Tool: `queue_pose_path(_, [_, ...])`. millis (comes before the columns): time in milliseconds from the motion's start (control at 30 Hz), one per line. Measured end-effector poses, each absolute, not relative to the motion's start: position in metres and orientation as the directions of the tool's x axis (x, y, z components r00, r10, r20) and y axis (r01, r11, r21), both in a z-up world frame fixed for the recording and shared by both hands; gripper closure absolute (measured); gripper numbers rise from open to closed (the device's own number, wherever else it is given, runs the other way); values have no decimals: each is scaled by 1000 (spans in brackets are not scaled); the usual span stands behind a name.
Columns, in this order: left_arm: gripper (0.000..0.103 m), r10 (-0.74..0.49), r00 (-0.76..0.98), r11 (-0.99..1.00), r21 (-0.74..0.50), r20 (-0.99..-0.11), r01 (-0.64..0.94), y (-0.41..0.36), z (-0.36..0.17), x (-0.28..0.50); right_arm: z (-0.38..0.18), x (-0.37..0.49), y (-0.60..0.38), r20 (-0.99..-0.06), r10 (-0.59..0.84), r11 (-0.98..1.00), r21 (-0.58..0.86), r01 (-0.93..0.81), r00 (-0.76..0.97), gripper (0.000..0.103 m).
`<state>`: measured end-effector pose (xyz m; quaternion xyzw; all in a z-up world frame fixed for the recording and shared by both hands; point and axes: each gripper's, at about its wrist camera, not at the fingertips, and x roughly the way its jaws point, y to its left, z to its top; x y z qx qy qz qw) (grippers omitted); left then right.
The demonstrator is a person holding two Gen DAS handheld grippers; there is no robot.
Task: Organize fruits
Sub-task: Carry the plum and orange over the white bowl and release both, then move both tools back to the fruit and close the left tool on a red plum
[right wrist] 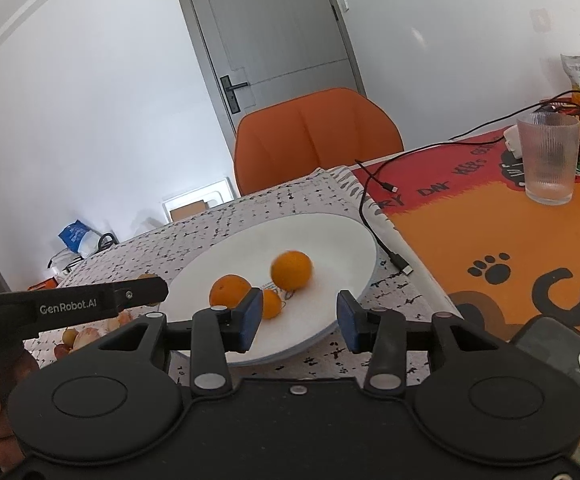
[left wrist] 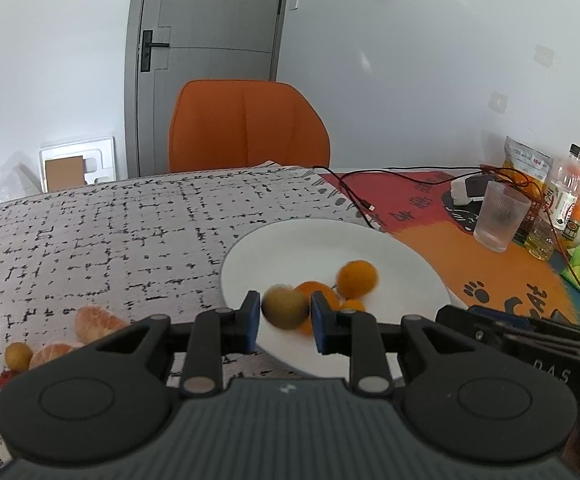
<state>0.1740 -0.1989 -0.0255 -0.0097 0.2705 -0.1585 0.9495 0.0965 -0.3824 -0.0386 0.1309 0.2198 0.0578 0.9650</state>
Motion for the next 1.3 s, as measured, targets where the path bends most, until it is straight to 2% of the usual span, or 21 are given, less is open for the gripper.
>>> queue_pose_path(133, [69, -309, 806, 948, -93, -504, 305, -202, -22, 173, -39, 96, -382, -413, 171, 959, 279, -54, 894, 58])
queue_pose_path(300, [36, -277, 823, 959, -85, -497, 272, -191, -20, 166, -39, 96, -378, -414, 179, 958, 281, -62, 893, 52])
queue_pose_path(467, [21, -225, 839, 972, -60, -496, 225, -174, -18, 161, -38, 97, -370, -414, 193, 958, 277, -78, 890, 43])
queue_pose_path(533, [19, -214, 840, 976, -70, -499, 207, -164, -17, 159, -37, 96, -365, -415, 188, 961, 265, -79, 890, 33])
queue_pose_path(933, [14, -115, 837, 993, -79, -535, 86, -115, -20, 144, -33, 96, -340, -423, 191, 970, 219, -104, 886, 4])
queue_pose_path(1100, [2, -91, 841, 996, -65, -533, 67, -100, -21, 132, -32, 95, -328, -421, 208, 969, 212, -128, 883, 0])
queue_pose_path(1300, [0, -74, 845, 997, -61, -530, 50, -84, -24, 122, -31, 94, -313, -423, 227, 967, 203, -152, 877, 0])
